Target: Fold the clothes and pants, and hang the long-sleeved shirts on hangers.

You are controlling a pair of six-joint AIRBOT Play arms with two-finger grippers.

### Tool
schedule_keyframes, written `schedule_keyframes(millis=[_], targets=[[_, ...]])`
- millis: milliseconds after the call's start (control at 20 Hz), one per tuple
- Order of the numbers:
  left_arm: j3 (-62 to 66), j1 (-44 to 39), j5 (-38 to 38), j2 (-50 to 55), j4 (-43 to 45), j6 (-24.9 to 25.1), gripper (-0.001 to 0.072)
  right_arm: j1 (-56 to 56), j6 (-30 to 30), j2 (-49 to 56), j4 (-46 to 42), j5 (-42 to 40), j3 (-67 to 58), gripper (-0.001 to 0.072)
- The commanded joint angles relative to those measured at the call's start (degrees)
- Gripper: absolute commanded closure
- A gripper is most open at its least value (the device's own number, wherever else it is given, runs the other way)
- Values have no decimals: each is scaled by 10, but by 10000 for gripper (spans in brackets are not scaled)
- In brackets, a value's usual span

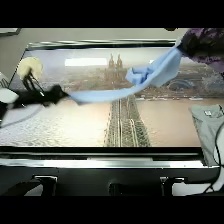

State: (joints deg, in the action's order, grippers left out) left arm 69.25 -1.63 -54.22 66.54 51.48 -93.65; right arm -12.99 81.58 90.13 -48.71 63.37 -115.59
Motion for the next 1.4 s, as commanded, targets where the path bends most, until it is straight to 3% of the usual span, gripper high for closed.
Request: schedule_keyframes(millis=[0,150,300,450,600,800,1050,1350], targets=[[284,12,-67,-24,192,-29,692,0,-21,-153,-33,-118,0,680],[440,12,-84,-67,313,-57,692,0,-25,-290,-90,-127,0,680],[467,12,-89,-143,401,-110,692,0,-16,-395,-148,-129,0,680],[467,12,-112,-190,420,-125,691,0,35,-453,-211,-125,0,680],[463,12,-116,-190,419,-146,691,0,66,-449,-190,-115,0,679],[382,12,-143,-137,422,-144,692,0,65,-344,-99,-61,0,679],[255,12,-133,36,422,-133,691,17,65,-91,-41,40,0,679],[241,3,-7,283,422,-133,691,81,103,207,-58,-14,0,679]])
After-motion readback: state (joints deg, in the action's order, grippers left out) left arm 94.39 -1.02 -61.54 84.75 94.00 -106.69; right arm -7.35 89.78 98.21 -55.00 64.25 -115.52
